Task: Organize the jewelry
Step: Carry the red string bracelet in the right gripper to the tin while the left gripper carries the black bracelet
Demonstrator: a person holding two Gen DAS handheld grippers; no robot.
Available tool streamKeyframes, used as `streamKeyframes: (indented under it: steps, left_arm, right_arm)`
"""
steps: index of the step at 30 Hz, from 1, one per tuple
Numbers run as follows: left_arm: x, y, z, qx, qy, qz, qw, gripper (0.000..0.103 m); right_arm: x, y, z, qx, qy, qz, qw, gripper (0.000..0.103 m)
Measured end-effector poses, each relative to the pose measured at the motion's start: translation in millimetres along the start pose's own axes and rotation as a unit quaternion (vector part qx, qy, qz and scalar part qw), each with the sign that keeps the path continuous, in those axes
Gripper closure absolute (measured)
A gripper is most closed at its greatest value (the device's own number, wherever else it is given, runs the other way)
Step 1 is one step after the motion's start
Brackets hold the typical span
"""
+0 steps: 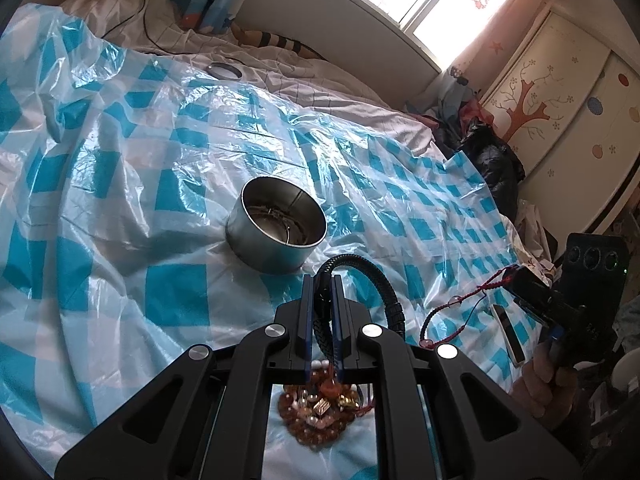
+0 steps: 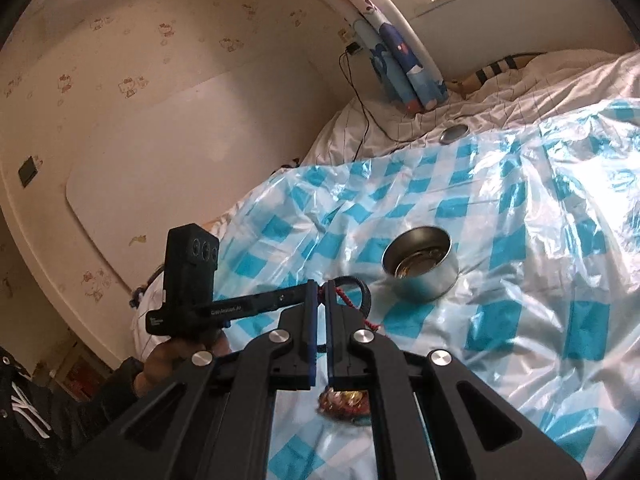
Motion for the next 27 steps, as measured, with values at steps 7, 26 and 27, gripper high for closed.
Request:
streamKeyframes:
  steps: [7,26,27]
  left_arm:
    - [5.7,21.4,-0.6,-0.001,0.000,0.013,0.9999,0.096]
    - [22.7,35.9,2.8,0.013,0.035,0.020,0.9991,0.096]
    - [23.6,37.1,2.7,0.015,0.039,0.020,0.9989,0.096]
  right_arm:
    - [7.2,16.6,9.5,0.009,-0.003,0.016,1.000,0.099]
    - [29.9,25.5,21.9,0.022,0.008,0.029,0.999,0.099]
    - [29.5,25.4,22.3,0.023,0.009,0.030,0.999,0.099]
Point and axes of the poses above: each gripper's, at about its wrist camera, not at the fingertips, and x roughly the way its jaws point, z to its right, y to its top, the point moved 3 cm from there along x, roughly the way its jaws point, and after that the axes turned 10 degrees about -z, right-handed, at the moved point
